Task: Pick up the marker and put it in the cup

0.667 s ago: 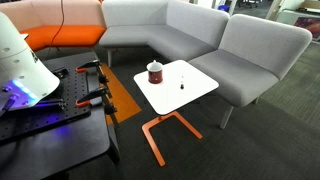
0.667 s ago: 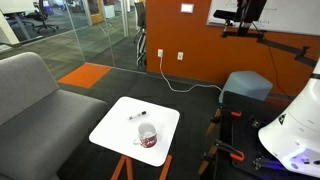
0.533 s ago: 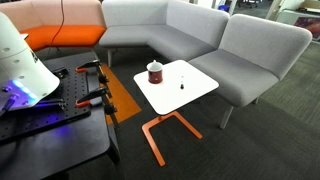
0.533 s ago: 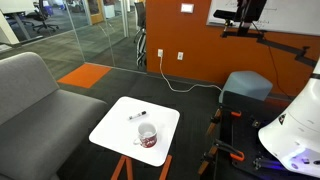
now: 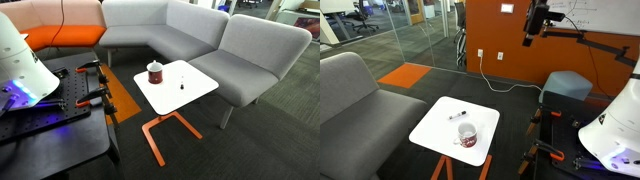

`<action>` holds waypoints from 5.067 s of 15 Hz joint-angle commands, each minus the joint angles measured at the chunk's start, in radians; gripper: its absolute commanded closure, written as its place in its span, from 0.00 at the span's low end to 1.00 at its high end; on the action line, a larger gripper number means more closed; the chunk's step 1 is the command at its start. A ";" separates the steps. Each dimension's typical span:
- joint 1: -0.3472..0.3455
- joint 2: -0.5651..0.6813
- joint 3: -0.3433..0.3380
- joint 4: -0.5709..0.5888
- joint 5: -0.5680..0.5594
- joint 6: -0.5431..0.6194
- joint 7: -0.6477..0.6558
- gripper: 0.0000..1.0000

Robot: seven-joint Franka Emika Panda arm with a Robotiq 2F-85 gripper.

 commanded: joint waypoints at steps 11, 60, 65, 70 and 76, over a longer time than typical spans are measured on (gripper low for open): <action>0.005 0.922 -0.008 0.356 -0.083 0.397 -0.212 0.00; -0.502 1.726 0.514 0.999 0.086 0.585 -0.979 0.95; -0.745 1.714 0.725 0.827 0.253 0.578 -1.355 0.95; -0.922 1.741 0.889 0.691 0.318 0.476 -1.615 0.95; -0.998 1.753 0.920 0.683 0.417 0.127 -1.801 0.95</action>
